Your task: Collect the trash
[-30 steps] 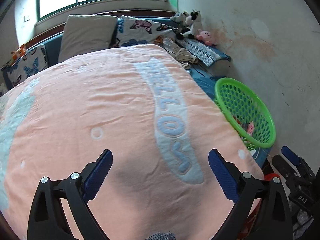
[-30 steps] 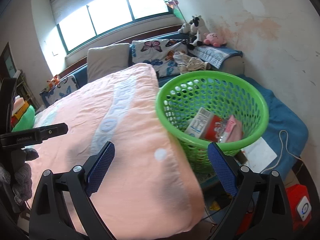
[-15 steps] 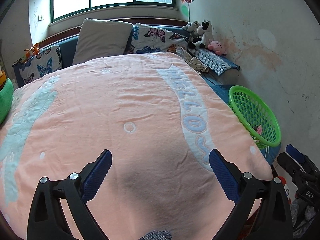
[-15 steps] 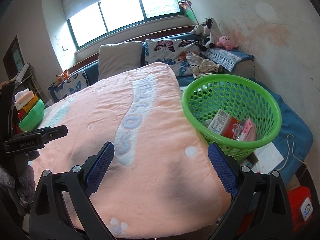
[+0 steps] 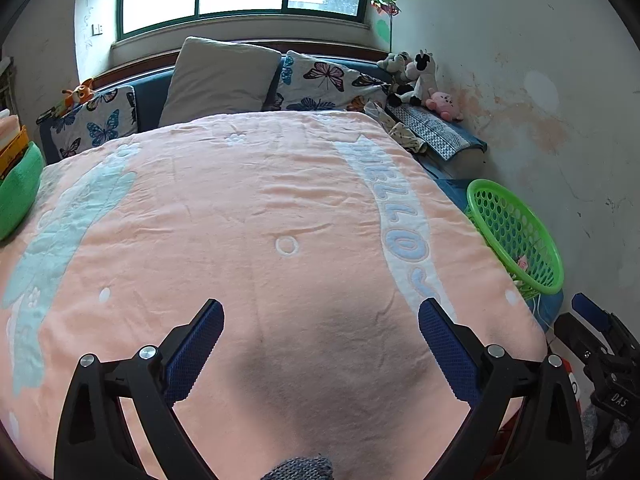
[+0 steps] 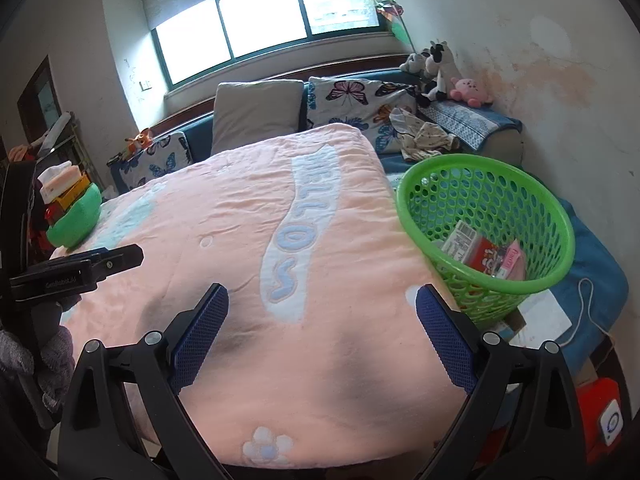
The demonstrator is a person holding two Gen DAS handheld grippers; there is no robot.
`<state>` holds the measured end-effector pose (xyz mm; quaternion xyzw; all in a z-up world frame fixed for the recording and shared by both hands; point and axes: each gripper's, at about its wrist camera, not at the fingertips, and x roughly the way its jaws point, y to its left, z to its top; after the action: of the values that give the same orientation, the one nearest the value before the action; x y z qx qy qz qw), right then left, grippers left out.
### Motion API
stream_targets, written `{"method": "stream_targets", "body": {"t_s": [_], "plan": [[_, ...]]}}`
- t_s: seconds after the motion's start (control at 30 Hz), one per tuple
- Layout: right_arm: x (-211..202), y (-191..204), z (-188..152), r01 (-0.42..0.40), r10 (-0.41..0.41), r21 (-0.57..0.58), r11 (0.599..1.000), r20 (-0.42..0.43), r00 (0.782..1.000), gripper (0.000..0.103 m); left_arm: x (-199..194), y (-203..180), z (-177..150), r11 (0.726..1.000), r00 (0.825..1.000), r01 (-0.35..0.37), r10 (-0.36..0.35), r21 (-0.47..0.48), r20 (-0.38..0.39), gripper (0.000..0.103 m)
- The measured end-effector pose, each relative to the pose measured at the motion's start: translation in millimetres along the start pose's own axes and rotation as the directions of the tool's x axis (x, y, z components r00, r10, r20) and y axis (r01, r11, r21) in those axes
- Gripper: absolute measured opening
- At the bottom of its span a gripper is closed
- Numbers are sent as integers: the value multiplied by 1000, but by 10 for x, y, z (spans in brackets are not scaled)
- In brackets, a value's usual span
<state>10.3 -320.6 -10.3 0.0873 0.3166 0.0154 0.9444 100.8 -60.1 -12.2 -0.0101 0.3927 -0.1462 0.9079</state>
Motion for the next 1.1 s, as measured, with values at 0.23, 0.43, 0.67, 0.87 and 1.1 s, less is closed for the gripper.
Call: {"method": "stream_targets", "body": {"t_s": [0.23,0.43,0.67,0.87,1.1], "plan": [[-23,155,-11,-12,12,-24,1000,3,1000,94,-112,125,-76,1000,1000,-20,20,-20,18,95],[-16,251,-35,-22,22,-38,999,-1,1000,94,-174,187,-150,999,999,-36,36,-18,28,95],[-18,376,-66,-37,37,-58,998,-4,999,94,-265,270,-210,998,997,-57,58,-17,48,95],[-16,459,-95,-48,48,-70,996,-7,999,94,-322,329,-273,997,996,-72,73,-21,57,95],[-14,526,-124,-54,54,-88,995,-11,998,94,-365,386,-331,996,994,-80,82,-27,66,95]]}}
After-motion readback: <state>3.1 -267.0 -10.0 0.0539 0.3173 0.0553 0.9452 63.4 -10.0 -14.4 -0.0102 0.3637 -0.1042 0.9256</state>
